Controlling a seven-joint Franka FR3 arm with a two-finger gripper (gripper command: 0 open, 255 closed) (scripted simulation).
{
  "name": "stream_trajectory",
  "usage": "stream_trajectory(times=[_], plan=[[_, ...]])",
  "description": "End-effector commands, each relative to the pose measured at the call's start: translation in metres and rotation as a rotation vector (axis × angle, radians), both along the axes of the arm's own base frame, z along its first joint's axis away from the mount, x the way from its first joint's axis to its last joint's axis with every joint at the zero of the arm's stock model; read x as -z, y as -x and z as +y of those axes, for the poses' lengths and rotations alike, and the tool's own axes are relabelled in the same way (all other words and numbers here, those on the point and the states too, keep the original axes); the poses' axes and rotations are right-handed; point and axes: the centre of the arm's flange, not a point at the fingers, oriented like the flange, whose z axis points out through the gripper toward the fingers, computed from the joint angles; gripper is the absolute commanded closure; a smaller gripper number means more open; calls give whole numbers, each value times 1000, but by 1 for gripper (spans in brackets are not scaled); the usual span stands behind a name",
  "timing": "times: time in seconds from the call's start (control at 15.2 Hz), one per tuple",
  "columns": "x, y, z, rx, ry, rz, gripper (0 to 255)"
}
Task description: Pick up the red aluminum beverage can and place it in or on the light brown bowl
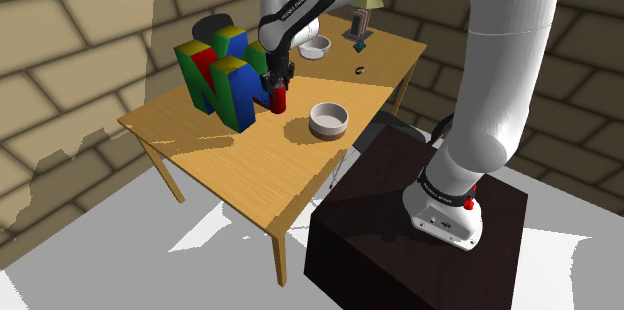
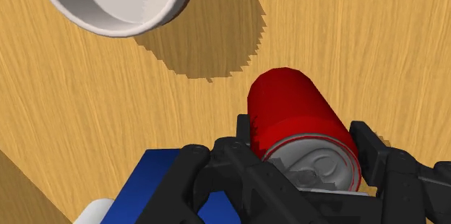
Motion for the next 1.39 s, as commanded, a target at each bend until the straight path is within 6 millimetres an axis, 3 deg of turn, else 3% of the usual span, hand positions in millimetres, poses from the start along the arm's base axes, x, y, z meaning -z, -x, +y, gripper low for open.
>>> stream_trajectory(times=[0.0, 0.99, 1.32], plan=[[-4, 13, -19, 0, 0, 0, 255], [-27, 130, -182, 0, 0, 0, 255], [-1, 130, -182, 0, 0, 0, 255]])
